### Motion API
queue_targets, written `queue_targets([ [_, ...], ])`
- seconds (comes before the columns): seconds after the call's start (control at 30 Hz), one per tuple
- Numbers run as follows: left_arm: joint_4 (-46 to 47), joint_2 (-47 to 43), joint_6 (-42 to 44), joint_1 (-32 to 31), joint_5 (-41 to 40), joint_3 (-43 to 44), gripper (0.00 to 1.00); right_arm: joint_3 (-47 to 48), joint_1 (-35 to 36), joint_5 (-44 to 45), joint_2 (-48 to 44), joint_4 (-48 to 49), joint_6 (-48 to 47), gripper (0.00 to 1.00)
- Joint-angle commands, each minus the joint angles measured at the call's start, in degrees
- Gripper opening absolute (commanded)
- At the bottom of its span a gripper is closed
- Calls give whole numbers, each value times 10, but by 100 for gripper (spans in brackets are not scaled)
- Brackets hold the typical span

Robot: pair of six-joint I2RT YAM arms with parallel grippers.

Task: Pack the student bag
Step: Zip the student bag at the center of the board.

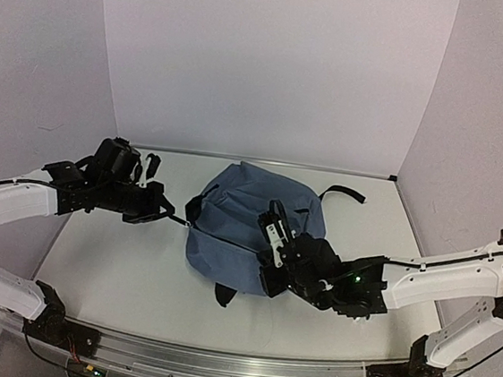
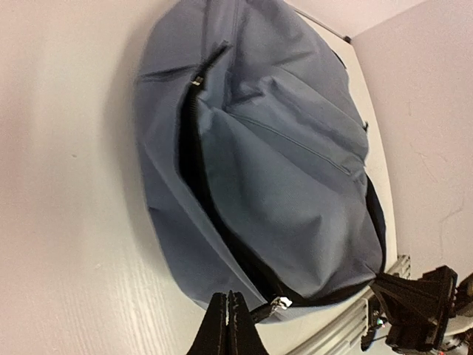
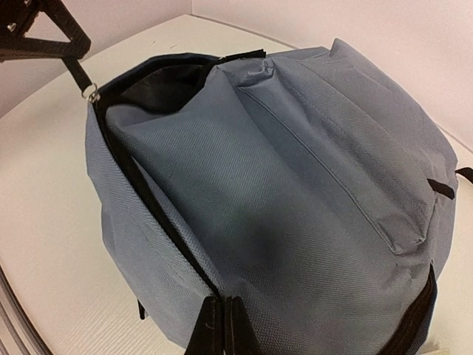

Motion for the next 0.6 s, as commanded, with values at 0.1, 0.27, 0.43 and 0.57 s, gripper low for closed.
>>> queue_targets([
  [0.1, 31, -10, 48, 54, -19, 2, 0, -13, -7, 28, -25, -72, 15, 0],
  [0.27, 73, 6, 93, 53, 93, -2, 0, 57, -5, -26, -4, -106, 9, 14],
  [0.43, 89, -13, 108, 53, 150, -14, 0, 132, -1, -47, 35, -120, -9, 64],
  [0.57, 90, -32, 108, 53, 154, -20, 0, 188, -1, -65, 93, -117, -31, 79],
])
